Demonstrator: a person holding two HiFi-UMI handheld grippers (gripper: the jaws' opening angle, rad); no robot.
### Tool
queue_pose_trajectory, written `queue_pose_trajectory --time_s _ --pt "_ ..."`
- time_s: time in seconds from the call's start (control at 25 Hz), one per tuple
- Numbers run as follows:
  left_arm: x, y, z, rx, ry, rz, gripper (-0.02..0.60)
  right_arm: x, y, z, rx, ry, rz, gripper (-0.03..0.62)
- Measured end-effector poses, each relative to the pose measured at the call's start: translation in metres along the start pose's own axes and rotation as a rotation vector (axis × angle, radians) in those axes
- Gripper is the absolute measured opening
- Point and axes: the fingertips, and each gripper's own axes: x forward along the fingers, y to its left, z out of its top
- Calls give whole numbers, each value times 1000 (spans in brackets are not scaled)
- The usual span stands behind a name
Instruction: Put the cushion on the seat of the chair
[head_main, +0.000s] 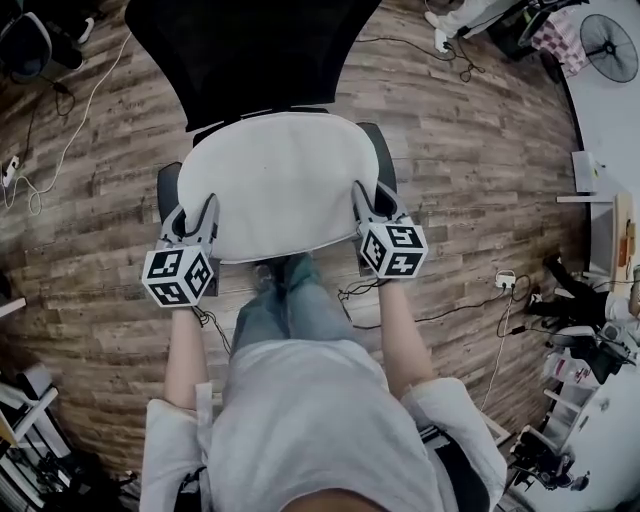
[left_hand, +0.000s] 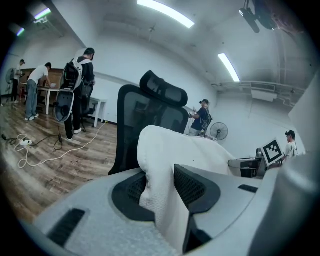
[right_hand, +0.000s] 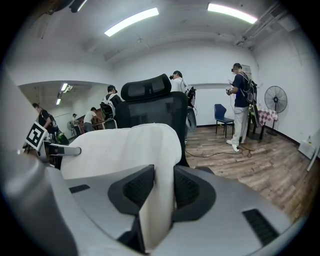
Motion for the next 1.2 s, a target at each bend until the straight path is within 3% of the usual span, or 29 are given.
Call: queue_pose_trajectory --time_s 0.92,1.2 --pt "84 45 -108 -161 198 142 117 109 -37 -97 2 251 73 86" --pt "102 61 -141 -174 237 185 117 140 -39 -126 -7 304 90 86"
